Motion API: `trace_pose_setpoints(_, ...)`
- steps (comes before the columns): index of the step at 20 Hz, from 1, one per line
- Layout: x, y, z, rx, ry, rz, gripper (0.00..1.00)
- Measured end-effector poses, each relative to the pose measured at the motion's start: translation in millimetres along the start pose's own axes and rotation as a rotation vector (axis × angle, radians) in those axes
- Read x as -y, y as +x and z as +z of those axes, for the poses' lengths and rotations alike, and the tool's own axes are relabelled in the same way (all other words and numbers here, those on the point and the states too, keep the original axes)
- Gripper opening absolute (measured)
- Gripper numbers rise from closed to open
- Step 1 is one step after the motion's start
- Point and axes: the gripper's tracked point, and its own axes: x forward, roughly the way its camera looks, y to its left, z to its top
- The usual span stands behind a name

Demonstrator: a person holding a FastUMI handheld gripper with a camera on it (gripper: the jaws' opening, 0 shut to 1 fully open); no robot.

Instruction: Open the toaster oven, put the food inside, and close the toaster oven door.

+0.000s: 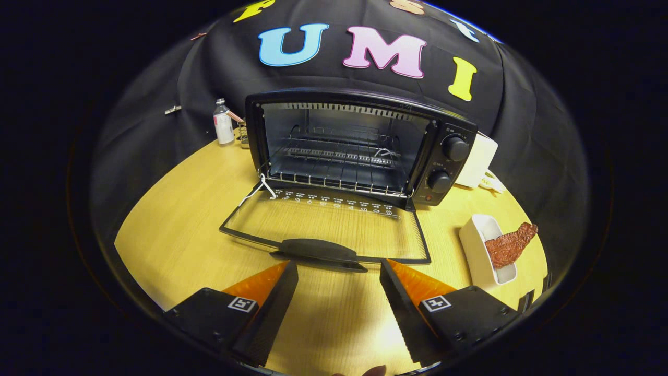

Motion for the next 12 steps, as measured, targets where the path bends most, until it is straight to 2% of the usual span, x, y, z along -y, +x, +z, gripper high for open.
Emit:
trace_pose_setpoints(7, 17.0, -39.2, 48.9, 0.083, -0.011, 0.124, 0.98)
trace_pose_setpoints(12, 68.9, -67.4, 77.9, 0.127, 0.013, 0.137, 0.98)
